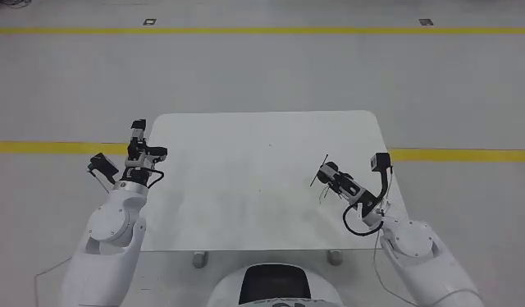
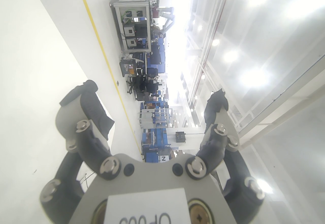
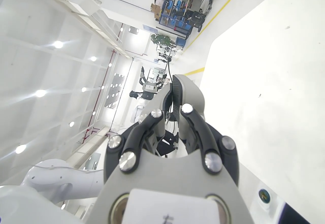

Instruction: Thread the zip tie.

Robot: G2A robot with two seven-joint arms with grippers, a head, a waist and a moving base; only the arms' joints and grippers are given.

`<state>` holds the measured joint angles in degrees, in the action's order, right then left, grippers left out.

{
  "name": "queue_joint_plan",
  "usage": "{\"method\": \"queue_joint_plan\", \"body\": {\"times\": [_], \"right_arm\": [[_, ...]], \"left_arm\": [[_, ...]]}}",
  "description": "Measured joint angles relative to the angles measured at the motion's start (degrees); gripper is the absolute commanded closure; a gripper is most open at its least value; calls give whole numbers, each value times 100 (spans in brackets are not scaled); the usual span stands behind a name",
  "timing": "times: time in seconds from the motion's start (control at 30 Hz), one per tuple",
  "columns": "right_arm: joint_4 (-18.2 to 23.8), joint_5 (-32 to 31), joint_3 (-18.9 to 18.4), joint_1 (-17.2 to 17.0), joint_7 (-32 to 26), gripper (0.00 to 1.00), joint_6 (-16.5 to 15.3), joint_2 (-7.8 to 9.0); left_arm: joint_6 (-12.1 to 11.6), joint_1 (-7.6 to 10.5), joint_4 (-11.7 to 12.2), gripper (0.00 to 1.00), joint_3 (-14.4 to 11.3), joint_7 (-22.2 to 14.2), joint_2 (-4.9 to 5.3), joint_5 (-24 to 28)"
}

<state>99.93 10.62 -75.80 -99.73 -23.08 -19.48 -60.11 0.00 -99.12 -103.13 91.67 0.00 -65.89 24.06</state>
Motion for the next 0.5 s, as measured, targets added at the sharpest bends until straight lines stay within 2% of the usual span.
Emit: {"method": "queue_joint_plan", "body": {"times": [0.17, 0.3, 0.5], "right_arm": [[-52, -1, 102, 149, 296, 100, 1, -55], [-150, -114, 282, 323, 781, 100, 0, -149], [-120, -98, 544, 386, 1354, 100, 0, -304]], "left_arm": [[0, 0, 0, 0, 0, 0, 0, 0], [0, 0, 0, 0, 0, 0, 0, 0], [0, 0, 0, 0, 0, 0, 0, 0]]}}
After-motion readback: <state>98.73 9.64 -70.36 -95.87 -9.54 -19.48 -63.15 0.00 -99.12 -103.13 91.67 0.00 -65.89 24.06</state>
